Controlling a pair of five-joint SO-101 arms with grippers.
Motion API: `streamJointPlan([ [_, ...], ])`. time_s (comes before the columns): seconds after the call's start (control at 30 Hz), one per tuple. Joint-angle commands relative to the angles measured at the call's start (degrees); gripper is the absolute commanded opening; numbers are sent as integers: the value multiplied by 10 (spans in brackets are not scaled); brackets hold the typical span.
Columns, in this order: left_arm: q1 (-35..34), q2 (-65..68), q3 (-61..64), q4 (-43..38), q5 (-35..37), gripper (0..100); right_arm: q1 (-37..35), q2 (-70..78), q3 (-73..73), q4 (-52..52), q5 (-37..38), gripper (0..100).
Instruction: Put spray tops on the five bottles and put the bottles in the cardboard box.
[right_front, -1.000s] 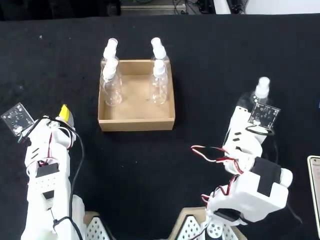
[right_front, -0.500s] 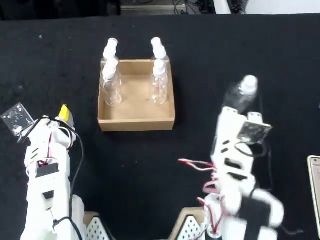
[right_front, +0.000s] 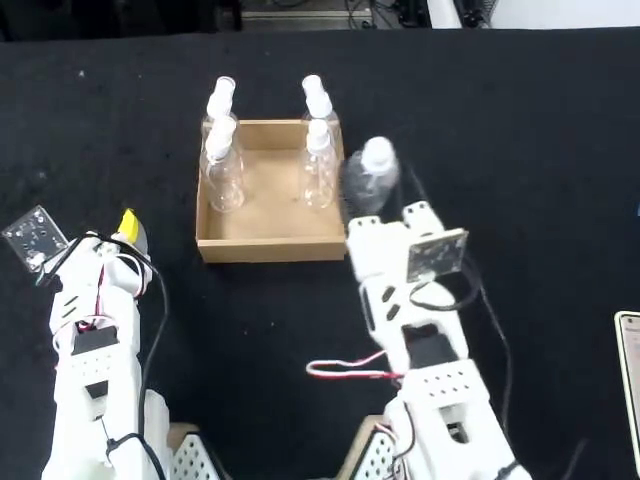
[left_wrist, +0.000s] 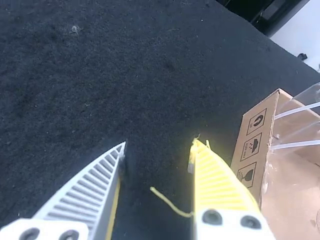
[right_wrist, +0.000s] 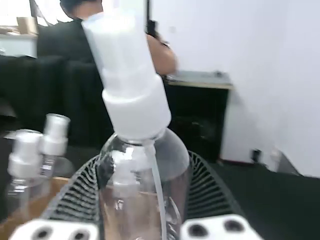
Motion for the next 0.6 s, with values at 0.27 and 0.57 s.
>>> streamJointPlan([
  [0.27,-7,-13,-6,-11,2,181,-95,-15,-22,2,2,11],
  [0.57,-7,-13,-5,-11,2,181,-102,204,-82,-129,0,11],
])
